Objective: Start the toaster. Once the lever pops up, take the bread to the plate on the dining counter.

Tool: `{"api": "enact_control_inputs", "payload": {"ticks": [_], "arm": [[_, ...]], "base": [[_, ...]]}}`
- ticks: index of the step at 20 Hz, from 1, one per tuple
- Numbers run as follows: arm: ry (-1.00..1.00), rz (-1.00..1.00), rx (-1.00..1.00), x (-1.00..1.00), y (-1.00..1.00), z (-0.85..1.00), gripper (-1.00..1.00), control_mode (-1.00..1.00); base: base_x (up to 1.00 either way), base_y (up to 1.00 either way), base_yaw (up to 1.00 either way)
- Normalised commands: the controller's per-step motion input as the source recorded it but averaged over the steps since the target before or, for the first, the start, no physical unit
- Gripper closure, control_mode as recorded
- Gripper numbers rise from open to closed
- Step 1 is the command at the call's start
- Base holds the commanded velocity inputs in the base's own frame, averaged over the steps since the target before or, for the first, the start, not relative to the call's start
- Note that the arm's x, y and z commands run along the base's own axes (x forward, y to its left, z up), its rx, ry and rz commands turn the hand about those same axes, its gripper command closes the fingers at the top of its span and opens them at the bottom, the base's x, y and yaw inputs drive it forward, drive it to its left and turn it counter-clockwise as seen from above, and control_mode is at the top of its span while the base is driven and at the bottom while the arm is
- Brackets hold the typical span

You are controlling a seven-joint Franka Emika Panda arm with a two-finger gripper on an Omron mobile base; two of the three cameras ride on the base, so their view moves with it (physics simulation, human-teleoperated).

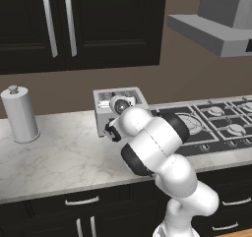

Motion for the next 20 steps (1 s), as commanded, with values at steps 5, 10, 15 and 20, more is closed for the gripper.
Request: {"api": "enact_control_inputs", "payload": {"ticks": [5,10,15,20], "arm": [[0.00,0.00,0.00,0.00,0.00,0.00,-1.00,-1.00],[0.00,0.00,0.00,0.00,0.00,0.00,-1.00,-1.00],[0.00,0.00,0.00,0.00,0.00,0.00,-1.00,-1.00],[0.00,0.00,0.00,0.00,0.00,0.00,-1.00,-1.00]], "base": [[0.00,0.00,0.00],[0.00,0.00,0.00],[0.00,0.00,0.00],[0.00,0.00,0.00]]}}
